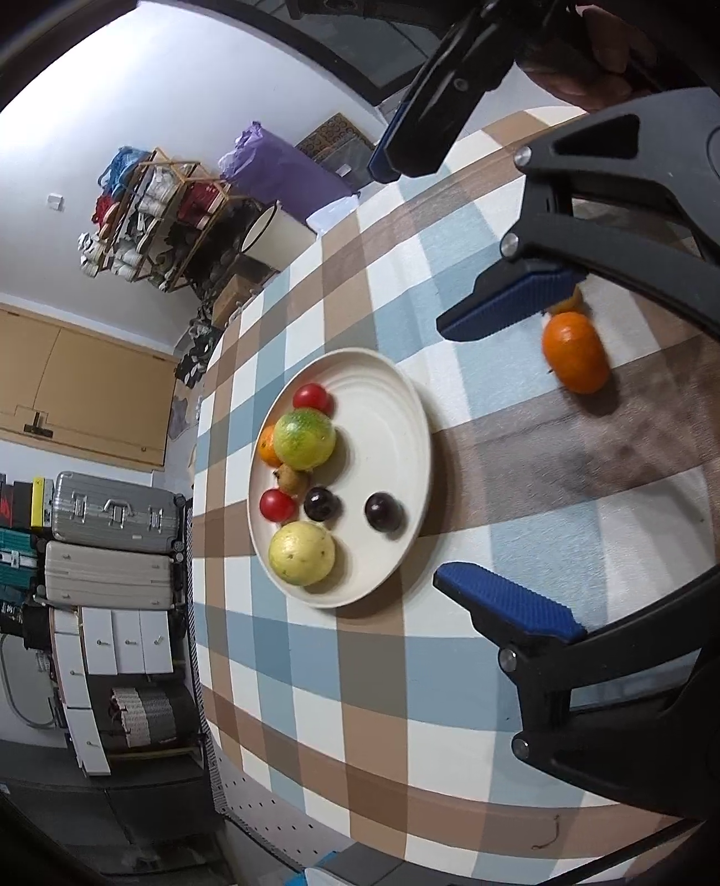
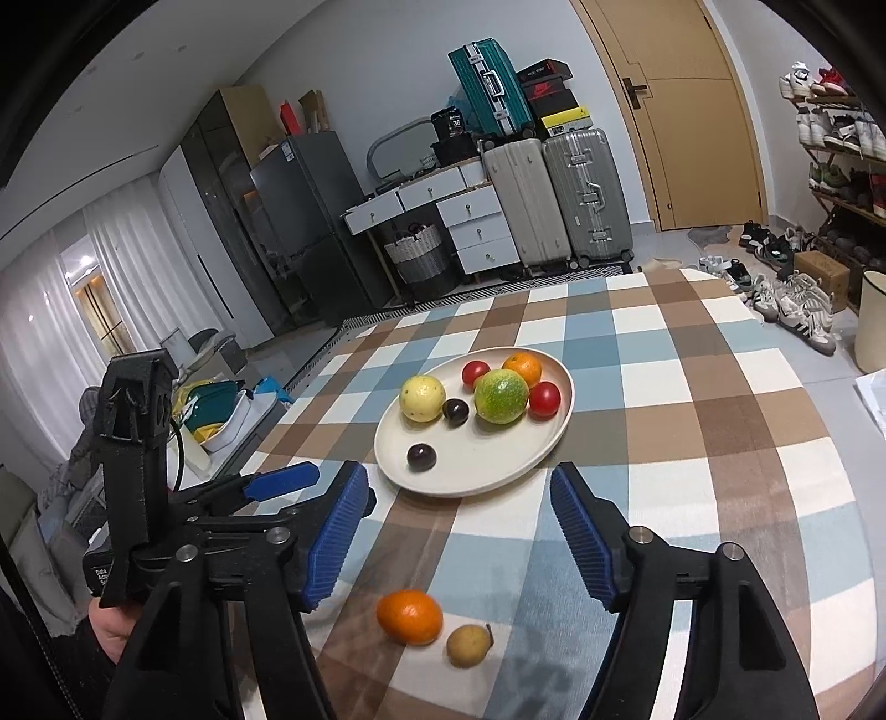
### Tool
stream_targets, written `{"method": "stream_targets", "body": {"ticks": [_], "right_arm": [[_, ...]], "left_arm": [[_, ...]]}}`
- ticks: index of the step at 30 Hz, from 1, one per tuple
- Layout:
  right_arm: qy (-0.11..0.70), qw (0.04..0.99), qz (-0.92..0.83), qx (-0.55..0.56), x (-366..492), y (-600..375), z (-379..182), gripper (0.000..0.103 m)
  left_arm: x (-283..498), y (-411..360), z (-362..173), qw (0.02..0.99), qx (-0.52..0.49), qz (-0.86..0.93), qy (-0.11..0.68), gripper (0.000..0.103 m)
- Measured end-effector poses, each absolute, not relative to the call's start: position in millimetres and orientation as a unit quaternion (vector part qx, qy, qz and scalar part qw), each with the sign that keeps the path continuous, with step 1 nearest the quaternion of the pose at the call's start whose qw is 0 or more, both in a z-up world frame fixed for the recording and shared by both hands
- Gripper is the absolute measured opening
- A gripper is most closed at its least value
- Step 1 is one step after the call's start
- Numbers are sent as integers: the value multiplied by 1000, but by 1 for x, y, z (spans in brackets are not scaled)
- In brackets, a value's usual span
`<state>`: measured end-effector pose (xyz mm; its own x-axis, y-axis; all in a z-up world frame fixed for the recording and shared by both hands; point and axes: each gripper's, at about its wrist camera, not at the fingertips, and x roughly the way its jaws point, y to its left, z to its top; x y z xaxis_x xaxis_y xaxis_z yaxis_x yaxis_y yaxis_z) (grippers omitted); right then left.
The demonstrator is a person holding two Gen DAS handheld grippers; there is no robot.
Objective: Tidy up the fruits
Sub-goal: 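Withdraw both open tools from the plate, then move the open left tool around the orange on the cloth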
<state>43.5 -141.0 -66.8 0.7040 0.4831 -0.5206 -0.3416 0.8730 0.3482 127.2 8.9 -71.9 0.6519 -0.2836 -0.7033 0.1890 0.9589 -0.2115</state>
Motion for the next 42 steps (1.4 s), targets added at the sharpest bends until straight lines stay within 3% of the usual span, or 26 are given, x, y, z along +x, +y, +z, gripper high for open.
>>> {"method": "stream_targets", "body": {"ticks": [4,8,13,29,39,42], "right_arm": [[304,919,223,112,30,-142,-66,85],[298,923,220,108,18,-144,-66,88],[303,920,221,113,7,-144,-74,92],[312,921,206,106,-19,-151,-85,94],[325,917,203,113,-21,-156,-94,95],[326,916,203,114,-21,-157,-95,94]], "left_arm": [[118,6,-74,906,-54,-137,397,84],[108,3,-79,904,-46,-139,401,87],[99,0,-89,900,-48,-141,410,100],[95,-16,-117,886,-40,-156,435,99],[102,-23,-128,866,-57,-201,455,63],[102,-26,-129,860,-67,-223,453,45]]}}
